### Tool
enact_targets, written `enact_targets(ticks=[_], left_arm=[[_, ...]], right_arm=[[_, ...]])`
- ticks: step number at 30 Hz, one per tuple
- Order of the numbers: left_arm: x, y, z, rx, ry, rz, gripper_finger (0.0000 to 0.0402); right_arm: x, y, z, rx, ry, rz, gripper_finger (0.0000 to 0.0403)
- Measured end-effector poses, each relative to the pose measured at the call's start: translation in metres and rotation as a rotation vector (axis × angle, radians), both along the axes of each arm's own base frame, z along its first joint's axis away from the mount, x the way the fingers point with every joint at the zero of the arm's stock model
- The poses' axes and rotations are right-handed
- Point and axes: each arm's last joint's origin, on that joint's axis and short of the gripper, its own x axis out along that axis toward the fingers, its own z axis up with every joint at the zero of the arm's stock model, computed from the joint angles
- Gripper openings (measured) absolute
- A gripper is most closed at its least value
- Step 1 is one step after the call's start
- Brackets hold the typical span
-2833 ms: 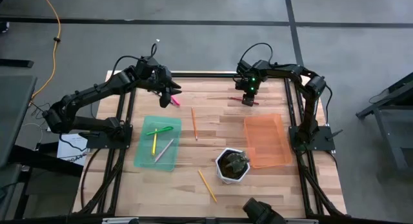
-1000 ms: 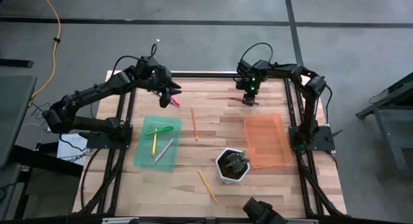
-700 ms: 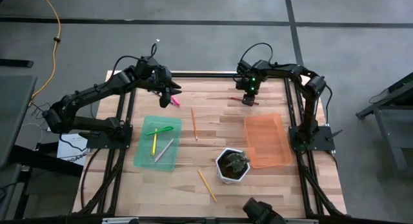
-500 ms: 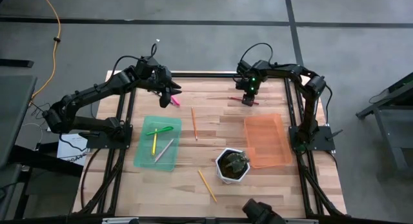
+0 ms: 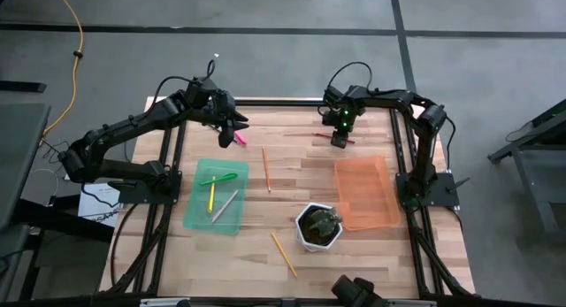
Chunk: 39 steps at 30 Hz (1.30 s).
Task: Sort pens & pencils
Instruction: Put the red pencil into the orange bin
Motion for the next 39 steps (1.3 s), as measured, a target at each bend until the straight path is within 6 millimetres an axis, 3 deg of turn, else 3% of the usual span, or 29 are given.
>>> enact_targets(ticks=[28,39], left_arm=[[0.0000,0.0000,0.0000,0.001,0.000,0.000,0.0097],[0.0000,0.0000,0.0000,0.000,0.000,0.000,0.0097]], right_arm=[[-0.0016,-0.0036,-0.0011,-0.093,0.077,-0.074,0.0093],[-0.0019,-0.0039,-0.0011,-0.085,0.069,-0.063,0.0008]])
